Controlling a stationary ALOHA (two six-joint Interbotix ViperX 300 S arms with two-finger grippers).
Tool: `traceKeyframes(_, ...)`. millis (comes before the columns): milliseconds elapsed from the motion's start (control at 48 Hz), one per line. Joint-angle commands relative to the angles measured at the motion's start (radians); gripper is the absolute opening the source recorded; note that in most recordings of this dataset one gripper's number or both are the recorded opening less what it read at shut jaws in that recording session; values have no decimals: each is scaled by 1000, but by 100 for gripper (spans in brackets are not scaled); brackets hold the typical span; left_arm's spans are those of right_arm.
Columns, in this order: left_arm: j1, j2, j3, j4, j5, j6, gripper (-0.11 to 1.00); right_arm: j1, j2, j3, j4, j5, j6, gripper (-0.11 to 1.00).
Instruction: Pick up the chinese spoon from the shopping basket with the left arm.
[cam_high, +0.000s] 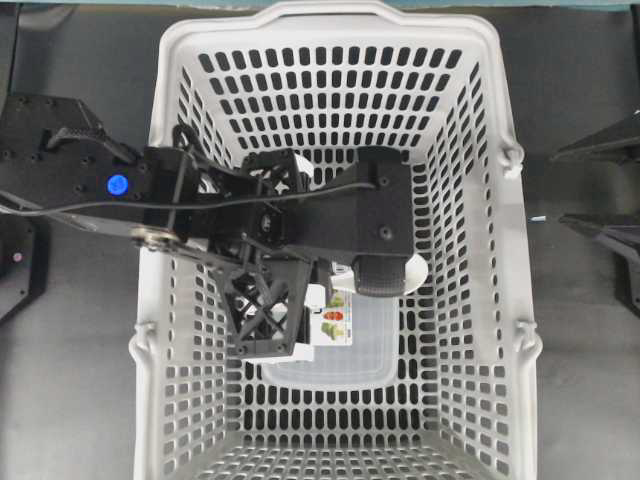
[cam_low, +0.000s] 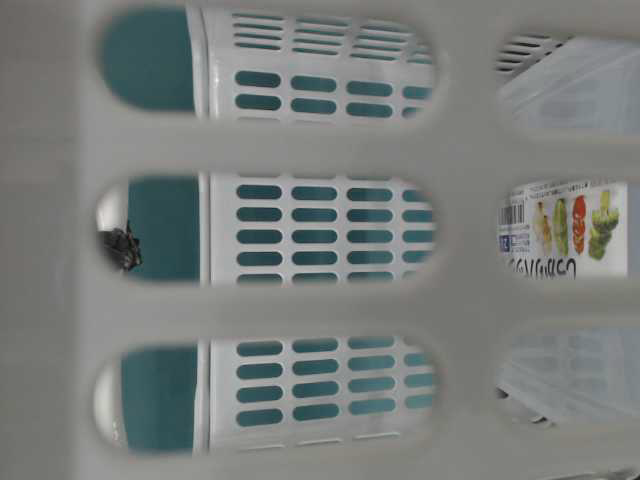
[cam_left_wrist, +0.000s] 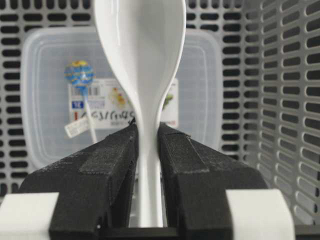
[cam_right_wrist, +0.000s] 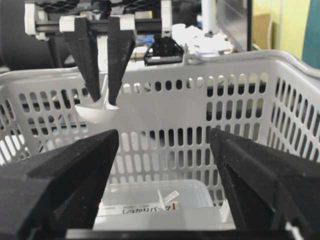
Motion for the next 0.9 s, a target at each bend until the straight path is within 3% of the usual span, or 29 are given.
traceKeyframes(0,-8,-20,-20,2,-6,3,13,-3,5,-17,3,-11,2,71)
traceKeyframes(583,-8,-12,-3,3,-14,9,13,-2,5,-15,3,-11,2,71)
traceKeyframes(750,-20,-11,-2,2,-26,80,13,-3,6,-15,3,-11,2,71)
traceKeyframes(875,-28,-11,14,2,-29,94,13,-3,5,-15,3,-11,2,71)
